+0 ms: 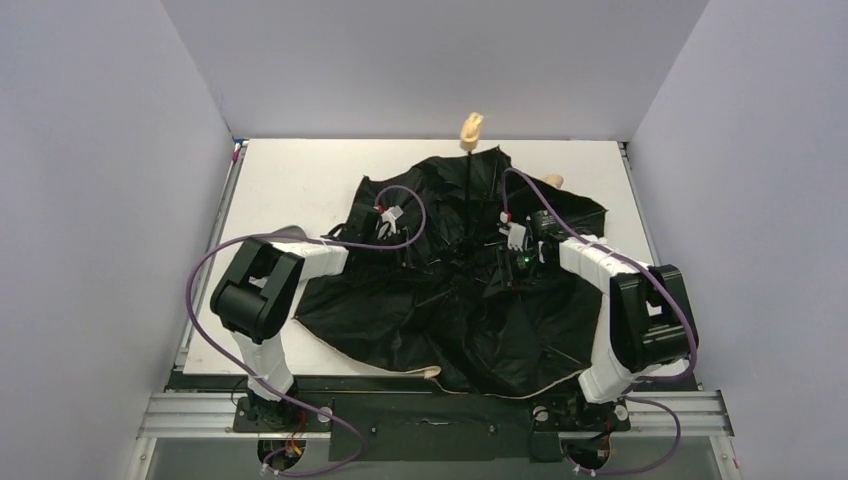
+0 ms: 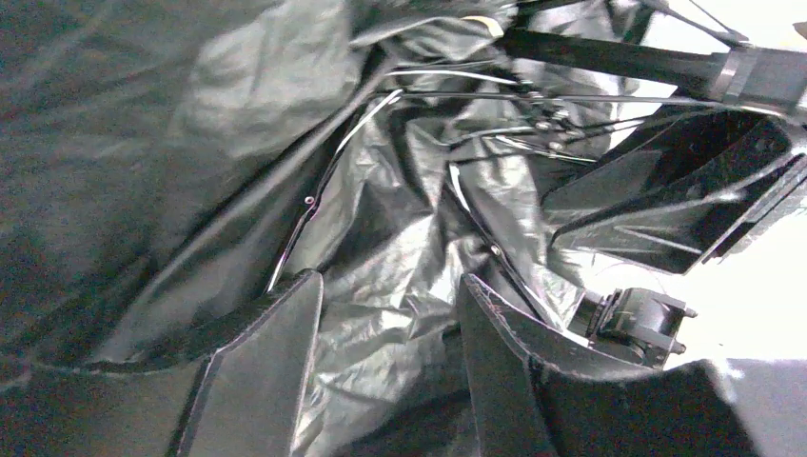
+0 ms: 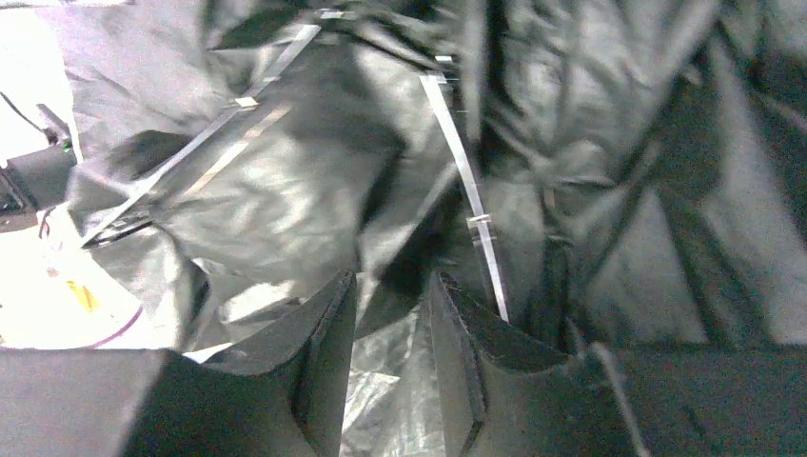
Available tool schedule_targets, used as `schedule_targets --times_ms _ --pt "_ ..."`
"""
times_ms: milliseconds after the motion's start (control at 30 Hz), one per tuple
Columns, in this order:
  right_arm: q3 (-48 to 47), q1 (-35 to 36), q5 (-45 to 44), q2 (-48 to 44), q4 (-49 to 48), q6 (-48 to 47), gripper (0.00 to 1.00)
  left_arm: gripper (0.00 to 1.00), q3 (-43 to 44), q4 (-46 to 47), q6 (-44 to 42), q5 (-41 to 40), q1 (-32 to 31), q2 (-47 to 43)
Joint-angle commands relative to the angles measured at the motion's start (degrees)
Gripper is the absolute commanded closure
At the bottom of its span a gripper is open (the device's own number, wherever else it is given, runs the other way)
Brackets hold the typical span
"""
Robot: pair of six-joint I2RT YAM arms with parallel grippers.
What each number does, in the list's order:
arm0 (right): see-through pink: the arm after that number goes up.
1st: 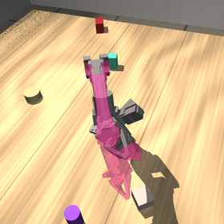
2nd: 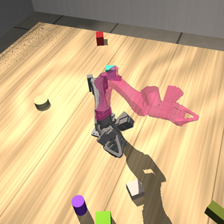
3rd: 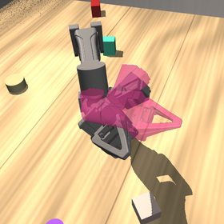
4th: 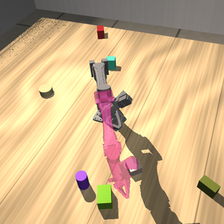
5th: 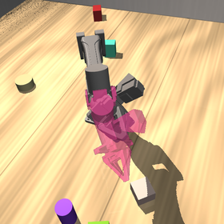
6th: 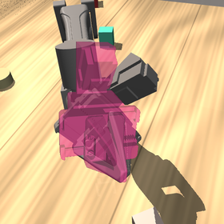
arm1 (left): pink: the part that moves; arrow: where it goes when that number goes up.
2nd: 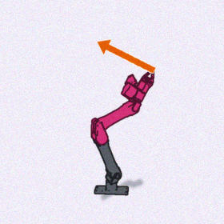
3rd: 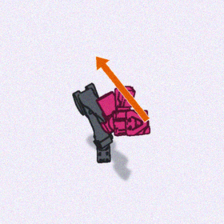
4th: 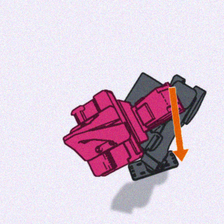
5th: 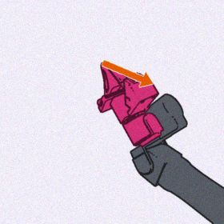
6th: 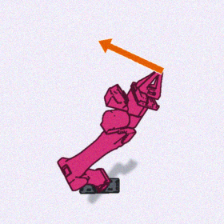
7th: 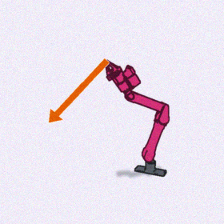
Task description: Open the umbrella
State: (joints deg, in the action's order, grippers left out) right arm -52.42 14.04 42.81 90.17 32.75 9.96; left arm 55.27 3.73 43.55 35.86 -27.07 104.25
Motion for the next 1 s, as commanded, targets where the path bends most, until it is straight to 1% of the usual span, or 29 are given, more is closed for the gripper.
schedule_targets --times_ms 0,167,200,267,333,433,467,567,633,700,767,833,967 --pt "2.3 -4.5 -2.6 2.9 -1.0 -0.1 0.69 0.47 -1.5 0.2 0.2 -1.4 2.5 2.5" --pt "3.2 -6.4 -6.2 4.9 0.8 -1.0 0.70 0.47 -1.2 -4.8 -3.1 -3.7 4.8 5.3" --pt "3.4 -6.5 -6.4 5.2 0.9 -1.0 0.70 0.47 -1.1 -6.7 -3.4 -4.0 5.4 5.5" --pt "2.9 -6.5 -6.1 4.8 1.3 -1.6 0.69 0.47 -0.7 -7.4 -4.3 -3.7 6.4 5.0" --pt "1.5 -6.5 -4.6 3.9 1.8 -1.9 0.69 0.46 -0.6 -5.7 -4.2 -1.6 6.7 3.3" --pt "-1.3 -6.5 0.8 1.8 1.8 -1.1 0.69 0.46 -0.8 1.6 -1.7 3.0 6.0 -0.2" --pt "-1.9 -6.4 3.2 0.5 1.8 -0.8 0.69 0.46 -0.5 2.6 -1.3 3.7 5.2 -1.7" --pt "-5.8 -6.5 5.7 -3.1 1.4 -0.2 0.69 0.47 1.7 5.0 -1.2 5.0 3.1 -4.2" --pt "-8.5 -7.0 6.0 -3.9 -0.5 1.8 0.69 0.47 2.9 6.7 0.0 3.7 2.9 -5.2" --pt "-10.5 -7.6 5.7 -3.7 -4.5 7.5 0.71 0.47 4.2 8.5 1.5 1.9 3.5 -5.1" --pt "-12.2 -7.9 4.7 -2.8 -8.5 11.0 0.71 0.47 6.3 9.8 2.0 0.2 3.9 -4.2" --pt "-13.8 -7.8 2.8 -1.3 -14.7 14.5 0.72 0.47 8.7 10.8 1.5 -0.7 4.0 -2.7" --pt "-17.4 -7.5 -0.9 4.2 -22.7 21.1 0.74 0.48 13.7 12.8 1.3 -1.2 3.6 2.7"
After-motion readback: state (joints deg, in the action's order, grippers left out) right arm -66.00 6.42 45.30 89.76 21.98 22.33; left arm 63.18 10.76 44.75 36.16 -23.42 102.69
